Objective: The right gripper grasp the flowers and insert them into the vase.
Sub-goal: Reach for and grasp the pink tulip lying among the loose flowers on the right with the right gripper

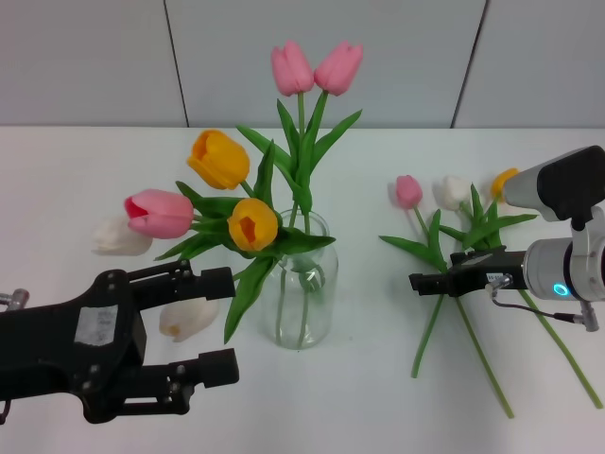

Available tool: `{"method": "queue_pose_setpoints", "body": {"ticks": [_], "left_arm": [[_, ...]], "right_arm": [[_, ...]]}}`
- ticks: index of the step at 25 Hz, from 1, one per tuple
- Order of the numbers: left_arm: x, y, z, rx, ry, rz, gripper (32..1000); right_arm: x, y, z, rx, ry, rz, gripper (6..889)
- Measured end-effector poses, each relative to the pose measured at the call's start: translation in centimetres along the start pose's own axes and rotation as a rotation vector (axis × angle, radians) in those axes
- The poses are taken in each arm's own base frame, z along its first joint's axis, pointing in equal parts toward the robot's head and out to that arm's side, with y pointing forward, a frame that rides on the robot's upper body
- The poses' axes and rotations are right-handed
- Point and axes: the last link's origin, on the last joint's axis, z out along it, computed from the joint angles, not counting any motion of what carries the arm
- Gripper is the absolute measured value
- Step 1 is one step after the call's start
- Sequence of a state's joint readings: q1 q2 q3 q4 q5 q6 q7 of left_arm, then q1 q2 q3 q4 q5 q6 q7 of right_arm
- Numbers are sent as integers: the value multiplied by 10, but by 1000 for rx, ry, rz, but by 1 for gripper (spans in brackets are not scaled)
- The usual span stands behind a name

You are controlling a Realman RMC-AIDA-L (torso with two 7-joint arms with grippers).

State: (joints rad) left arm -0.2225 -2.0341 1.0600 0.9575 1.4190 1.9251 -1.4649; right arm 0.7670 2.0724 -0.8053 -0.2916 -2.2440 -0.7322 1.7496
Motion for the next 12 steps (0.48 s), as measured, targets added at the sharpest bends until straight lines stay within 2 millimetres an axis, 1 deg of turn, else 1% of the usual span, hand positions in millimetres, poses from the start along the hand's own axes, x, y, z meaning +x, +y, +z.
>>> {"method": "queue_pose_setpoints", "body": {"ticks": [12], "left_arm": [[-3,-1,0,2,6,-17,831]], "right_arm": [[-3,-2,-1,6,-7,-4,856]]}}
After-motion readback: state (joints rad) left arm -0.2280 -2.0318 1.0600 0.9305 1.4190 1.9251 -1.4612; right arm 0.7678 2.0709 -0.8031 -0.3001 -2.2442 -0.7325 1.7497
